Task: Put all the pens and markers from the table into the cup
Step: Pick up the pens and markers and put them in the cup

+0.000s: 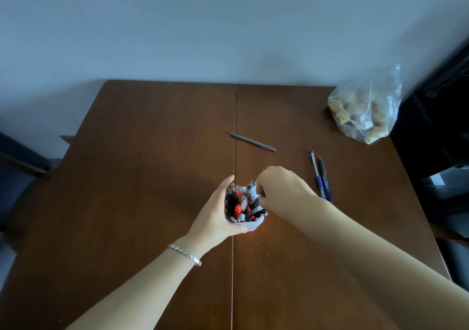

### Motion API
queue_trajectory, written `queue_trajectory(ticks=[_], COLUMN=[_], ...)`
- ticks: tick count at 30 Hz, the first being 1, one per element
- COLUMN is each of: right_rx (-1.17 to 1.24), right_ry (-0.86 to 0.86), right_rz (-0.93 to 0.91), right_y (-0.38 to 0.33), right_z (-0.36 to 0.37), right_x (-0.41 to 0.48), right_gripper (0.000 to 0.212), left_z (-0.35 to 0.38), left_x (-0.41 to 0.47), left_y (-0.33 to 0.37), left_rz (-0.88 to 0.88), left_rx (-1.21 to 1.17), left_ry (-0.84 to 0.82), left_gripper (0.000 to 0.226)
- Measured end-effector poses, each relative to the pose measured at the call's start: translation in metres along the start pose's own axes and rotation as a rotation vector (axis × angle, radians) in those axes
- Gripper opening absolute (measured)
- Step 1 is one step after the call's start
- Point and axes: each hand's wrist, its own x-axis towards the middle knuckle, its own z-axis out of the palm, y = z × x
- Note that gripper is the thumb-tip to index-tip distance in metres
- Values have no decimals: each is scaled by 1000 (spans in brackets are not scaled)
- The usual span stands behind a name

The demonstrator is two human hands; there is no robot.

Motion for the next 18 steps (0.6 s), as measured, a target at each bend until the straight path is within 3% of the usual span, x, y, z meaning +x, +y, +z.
queue_trajectory(ticks=[6, 11, 13, 16, 18], right_rx=[202, 212, 136, 131, 114], right_ry=[197, 504, 442, 245, 119], right_rz=[-11, -70, -83, 1, 54], right_y=[-5, 2, 1, -6, -11], right_z=[42, 73, 83, 80, 70], right_x=[-5, -10, -9, 0, 3], right_gripper=[24, 42, 53, 86, 84], left_z=[2, 4, 4, 4, 5], left_x=[1, 2, 2, 3, 4], left_y=[-1, -5, -5, -4, -5], left_rz=[9, 7, 1, -5, 1], left_rx=[-13, -10, -47, -52, -22], left_ry=[17, 26, 27, 29, 32], left_gripper=[103, 105, 103, 104, 105])
